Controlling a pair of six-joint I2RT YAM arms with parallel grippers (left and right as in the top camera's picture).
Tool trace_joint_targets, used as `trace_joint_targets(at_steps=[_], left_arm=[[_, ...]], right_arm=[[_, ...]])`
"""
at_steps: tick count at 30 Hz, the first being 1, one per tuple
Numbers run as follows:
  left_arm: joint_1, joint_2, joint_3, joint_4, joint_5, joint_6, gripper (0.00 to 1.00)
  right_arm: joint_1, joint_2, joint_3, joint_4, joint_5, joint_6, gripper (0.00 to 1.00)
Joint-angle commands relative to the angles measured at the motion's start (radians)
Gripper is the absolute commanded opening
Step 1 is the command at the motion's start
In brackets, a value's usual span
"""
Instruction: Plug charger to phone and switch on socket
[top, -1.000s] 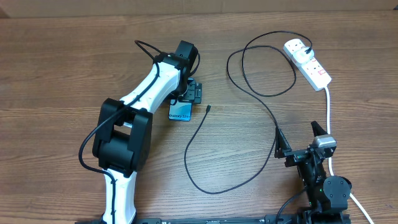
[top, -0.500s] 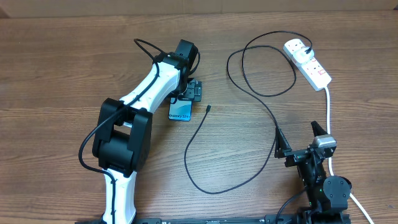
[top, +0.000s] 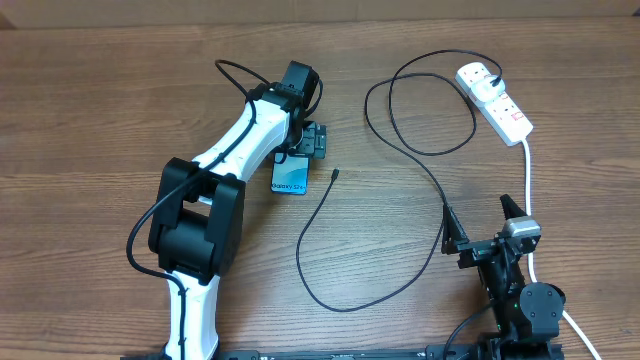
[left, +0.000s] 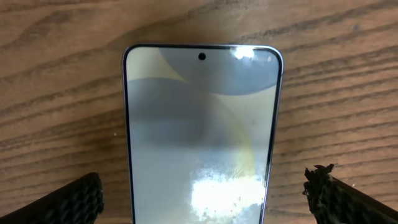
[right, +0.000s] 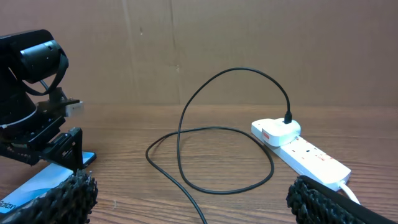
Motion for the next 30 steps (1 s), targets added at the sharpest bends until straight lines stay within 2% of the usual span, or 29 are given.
trace_joint_targets(at_steps=[1,30], left_arm=[[-0.005,0.019,-0.005,0.007,-0.017,0.016,1.00],[-0.005,0.035,-0.005,-0.013,-0.027,0.019,1.00]], right_arm=[[-0.002,-0.010,-0.010,0.005,0.010,0.006,1.00],[-0.002,-0.010,-0.010,0.005,0.010,0.006,1.00]])
